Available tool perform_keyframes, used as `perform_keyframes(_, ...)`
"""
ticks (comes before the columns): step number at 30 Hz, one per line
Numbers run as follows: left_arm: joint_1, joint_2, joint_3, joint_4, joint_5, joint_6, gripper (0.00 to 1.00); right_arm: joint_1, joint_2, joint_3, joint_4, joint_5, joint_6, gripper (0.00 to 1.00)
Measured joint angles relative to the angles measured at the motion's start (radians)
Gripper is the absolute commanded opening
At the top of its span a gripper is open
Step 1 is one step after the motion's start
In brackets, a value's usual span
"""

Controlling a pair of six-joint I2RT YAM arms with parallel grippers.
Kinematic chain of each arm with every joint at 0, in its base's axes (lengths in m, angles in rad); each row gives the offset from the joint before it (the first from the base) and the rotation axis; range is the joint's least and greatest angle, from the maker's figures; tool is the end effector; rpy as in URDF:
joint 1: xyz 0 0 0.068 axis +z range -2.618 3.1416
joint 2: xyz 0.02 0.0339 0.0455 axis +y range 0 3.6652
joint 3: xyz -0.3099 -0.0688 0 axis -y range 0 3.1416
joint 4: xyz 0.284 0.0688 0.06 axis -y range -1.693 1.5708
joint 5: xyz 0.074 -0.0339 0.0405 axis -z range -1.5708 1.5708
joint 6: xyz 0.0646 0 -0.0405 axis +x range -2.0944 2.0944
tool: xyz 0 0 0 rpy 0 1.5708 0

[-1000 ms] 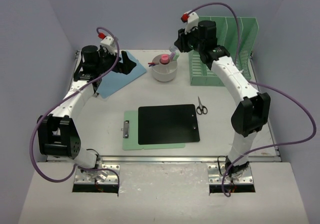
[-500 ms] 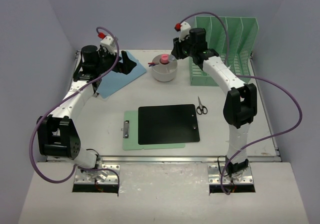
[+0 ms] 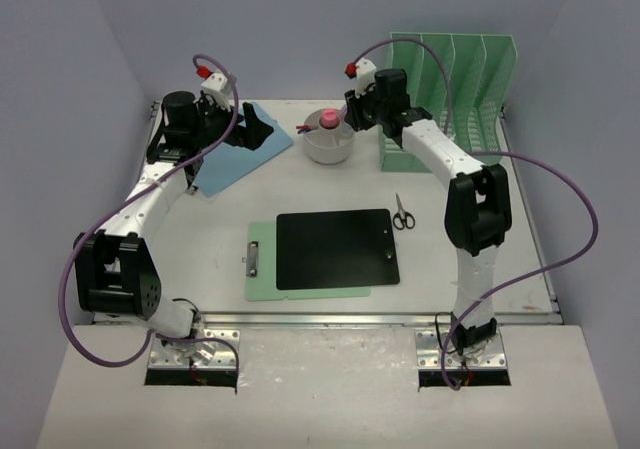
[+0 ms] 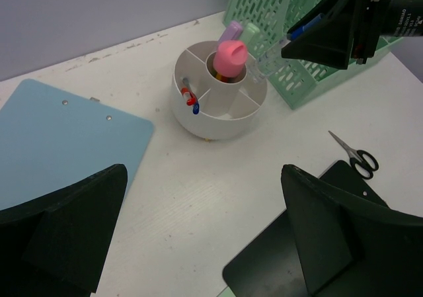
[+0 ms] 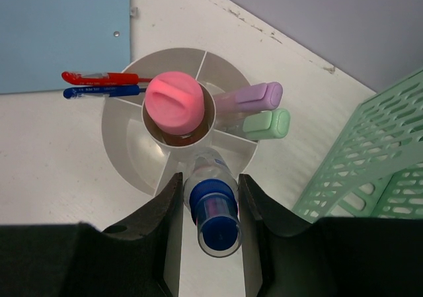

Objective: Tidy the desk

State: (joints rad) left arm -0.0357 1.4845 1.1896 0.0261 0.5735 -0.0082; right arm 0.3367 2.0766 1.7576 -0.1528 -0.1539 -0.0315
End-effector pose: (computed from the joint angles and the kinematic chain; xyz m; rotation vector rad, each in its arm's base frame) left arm 0.4046 -0.0495 0.3630 0.4258 1.7806 -0.5565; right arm 0.5455 0.2014 0.2899 -0.4709 1.9997 0.3474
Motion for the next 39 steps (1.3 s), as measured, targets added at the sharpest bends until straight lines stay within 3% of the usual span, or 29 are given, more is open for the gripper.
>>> perform_keyframes(7,0.000,0.000,-0.001,0.000,0.001,0.000,1.00,0.003,0.016,-0.006,0.018,0.013,-0.021,0.01)
perform_keyframes(14,0.002,0.000,-0.001,0.000,0.001,0.007,1.00,0.016,0.045,-0.006,0.025,0.023,-0.028,0.22)
perform_keyframes(19,0.003,0.000,-0.001,-0.001,0.002,0.013,1.00,0.019,0.063,-0.005,0.024,0.033,-0.029,0.52)
perform_keyframes(23,0.003,0.000,-0.001,-0.001,0.002,0.012,1.00,0.019,0.065,0.002,0.018,0.045,-0.024,0.60)
perform_keyframes(28,0.003,0.000,-0.001,-0.001,0.000,0.012,1.00,0.019,0.043,0.033,-0.024,0.050,0.011,0.56)
perform_keyframes(31,0.003,-0.001,-0.001,-0.003,-0.004,0.012,1.00,0.019,-0.036,-0.001,-0.069,0.058,0.032,0.44)
perform_keyframes(33,0.003,-0.008,-0.001,-0.010,-0.014,0.012,1.00,0.019,-0.150,-0.084,-0.096,0.072,0.032,0.36)
perform_keyframes(39,0.003,-0.055,-0.001,-0.032,-0.115,-0.009,1.00,0.015,-0.504,-0.418,-0.153,0.132,-0.029,0.24)
